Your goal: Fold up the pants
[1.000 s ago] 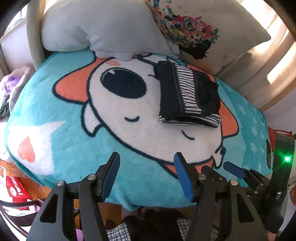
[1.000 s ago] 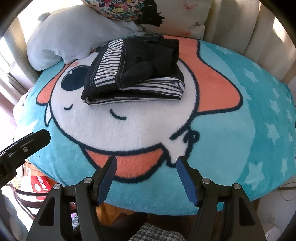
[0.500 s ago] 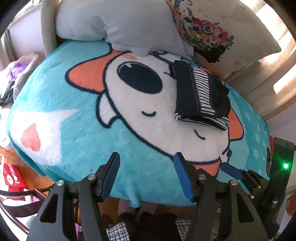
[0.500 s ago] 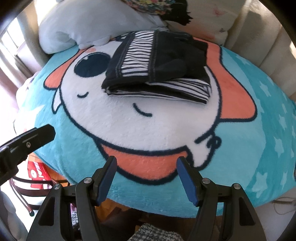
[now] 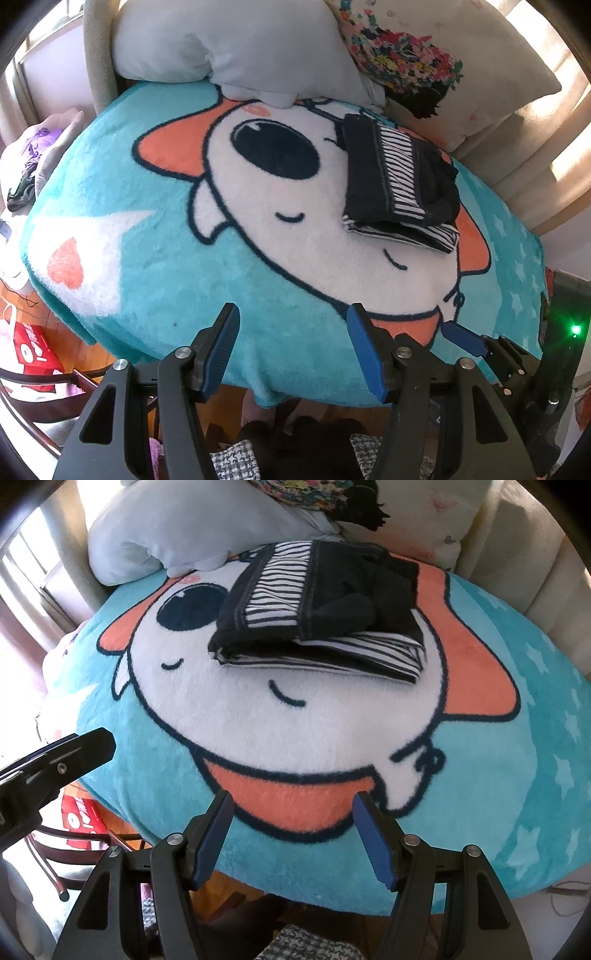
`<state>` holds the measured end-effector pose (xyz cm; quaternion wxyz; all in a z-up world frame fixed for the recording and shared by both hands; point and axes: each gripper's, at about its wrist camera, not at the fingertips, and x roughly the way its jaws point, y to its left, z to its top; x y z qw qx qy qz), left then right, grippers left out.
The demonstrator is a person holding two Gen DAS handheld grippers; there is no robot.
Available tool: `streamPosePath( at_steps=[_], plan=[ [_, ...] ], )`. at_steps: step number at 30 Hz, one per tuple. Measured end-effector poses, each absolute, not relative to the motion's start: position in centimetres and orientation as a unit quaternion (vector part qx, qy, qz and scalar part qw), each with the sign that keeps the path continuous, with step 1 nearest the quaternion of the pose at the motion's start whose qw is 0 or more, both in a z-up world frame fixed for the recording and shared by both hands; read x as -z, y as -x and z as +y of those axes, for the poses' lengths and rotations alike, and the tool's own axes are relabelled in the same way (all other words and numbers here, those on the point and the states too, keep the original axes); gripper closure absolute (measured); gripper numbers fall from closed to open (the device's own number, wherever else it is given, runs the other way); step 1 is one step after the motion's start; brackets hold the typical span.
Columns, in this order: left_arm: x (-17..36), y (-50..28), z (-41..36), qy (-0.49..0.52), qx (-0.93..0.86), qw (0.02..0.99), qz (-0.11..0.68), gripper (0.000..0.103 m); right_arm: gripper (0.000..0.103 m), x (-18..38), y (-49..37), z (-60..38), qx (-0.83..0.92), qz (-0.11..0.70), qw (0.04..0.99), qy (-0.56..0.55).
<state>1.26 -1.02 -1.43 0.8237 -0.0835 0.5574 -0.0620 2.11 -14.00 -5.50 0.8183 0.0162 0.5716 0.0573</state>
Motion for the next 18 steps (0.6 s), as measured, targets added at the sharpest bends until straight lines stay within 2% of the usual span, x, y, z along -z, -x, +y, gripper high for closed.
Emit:
streamPosePath(
  at_steps=[6, 18],
  plan=[
    [-0.5, -0.7, -3.9, 0.052, 0.057, 0.844, 0.531, 0.044, 0.03, 4.8, -2.8, -17.4, -0.047, 0.556, 0.828, -0.058],
    [-2.5, 0.3, -7.2, 0.07, -0.006, 0.859, 0.506, 0.044, 0.029, 3.6, -4.4, -19.8, -0.121, 0.543, 0.831, -0.03]
  ],
)
